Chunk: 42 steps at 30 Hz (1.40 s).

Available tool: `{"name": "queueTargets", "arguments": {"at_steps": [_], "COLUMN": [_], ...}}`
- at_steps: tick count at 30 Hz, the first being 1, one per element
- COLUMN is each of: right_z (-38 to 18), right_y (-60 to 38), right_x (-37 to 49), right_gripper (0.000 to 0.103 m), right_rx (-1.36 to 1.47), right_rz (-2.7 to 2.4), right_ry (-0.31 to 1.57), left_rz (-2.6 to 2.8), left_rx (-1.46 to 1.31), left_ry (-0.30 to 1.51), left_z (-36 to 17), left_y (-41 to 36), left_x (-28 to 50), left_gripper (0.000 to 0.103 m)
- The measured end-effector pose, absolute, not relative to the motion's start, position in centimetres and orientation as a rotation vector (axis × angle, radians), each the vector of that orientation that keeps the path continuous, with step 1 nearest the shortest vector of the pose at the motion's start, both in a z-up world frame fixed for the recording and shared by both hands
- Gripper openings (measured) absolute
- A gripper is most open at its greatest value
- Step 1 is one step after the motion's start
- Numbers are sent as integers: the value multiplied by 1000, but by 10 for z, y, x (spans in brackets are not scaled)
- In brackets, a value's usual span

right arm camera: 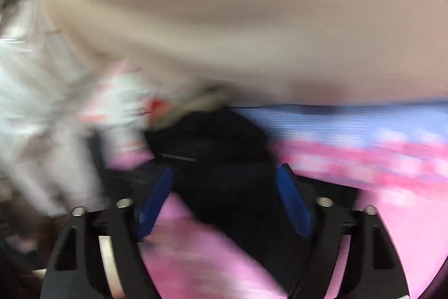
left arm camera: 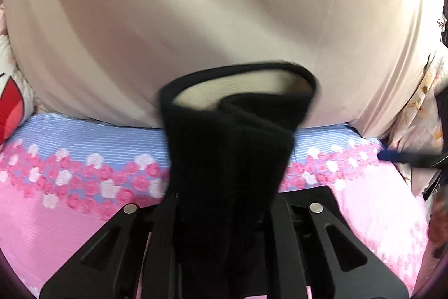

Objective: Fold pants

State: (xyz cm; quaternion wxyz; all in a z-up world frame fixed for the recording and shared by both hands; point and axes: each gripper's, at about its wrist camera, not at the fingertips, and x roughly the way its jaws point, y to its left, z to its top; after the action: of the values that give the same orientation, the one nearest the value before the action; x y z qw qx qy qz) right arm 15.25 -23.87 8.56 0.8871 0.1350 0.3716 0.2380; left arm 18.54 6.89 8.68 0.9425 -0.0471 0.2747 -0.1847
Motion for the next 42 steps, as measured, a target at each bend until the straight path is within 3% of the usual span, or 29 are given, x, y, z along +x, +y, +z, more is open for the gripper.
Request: {"name": "queueTargets", "arguments": {"at_steps": [5, 6, 7, 9, 13, 15, 18, 21, 22, 23, 27, 32, 33, 35, 36, 37, 42], "right_z": [-49, -62, -60, -52, 22, 24, -42, -19, -3, 7, 12, -28, -36, -51, -52, -48, -22], "right_y": [-286, -285, -281, -273, -272, -285, -297, -283, -268, -257, -151, -66, -59, -57, -62, -65, -52], "right_x": [173, 173, 171, 172, 148, 153, 184, 157, 142, 132, 102, 118, 128, 154, 163, 165, 131], "right_gripper": [70, 61, 20, 18, 15, 17, 28, 36, 57, 69, 69, 69, 68, 28, 18, 13, 14], "right_rx": [439, 463, 455, 453, 219, 127, -6, -2, -27, -51, -301, -494, -496, -410, -324, -275, -183], "right_rz": [328, 345, 387, 402, 362, 266, 84, 63, 82, 158, 459, 568, 567, 596, 607, 609, 766], "right_ry": [1084, 1057, 1011, 1010, 833, 828, 1022, 867, 798, 740, 671, 689, 709, 813, 847, 850, 815], "left_rz": [-363, -356, -347, -321, -238, -197, -188, -169, -169, -180, -199, -201, -202, -203, -200, -202, -245], "left_rx": [-94, -94, -81, -72, -48, -28, -34, -45, -46, -51, -58, -63, -63, -63, -66, -67, -51], "left_ry": [481, 467, 451, 435, 428, 449, 499, 514, 509, 502, 493, 501, 502, 505, 507, 509, 497], "left_z": [107, 112, 118, 131, 146, 141, 118, 111, 111, 113, 119, 122, 122, 123, 123, 124, 134], "left_y": [89, 92, 94, 104, 125, 127, 121, 122, 123, 122, 124, 125, 126, 126, 128, 129, 120], "left_x": [170, 167, 162, 155, 151, 152, 159, 159, 158, 154, 148, 146, 147, 147, 148, 148, 146], "left_gripper": [13, 13, 13, 13, 13, 13, 13, 13, 14, 14, 14, 14, 14, 14, 14, 14, 14]}}
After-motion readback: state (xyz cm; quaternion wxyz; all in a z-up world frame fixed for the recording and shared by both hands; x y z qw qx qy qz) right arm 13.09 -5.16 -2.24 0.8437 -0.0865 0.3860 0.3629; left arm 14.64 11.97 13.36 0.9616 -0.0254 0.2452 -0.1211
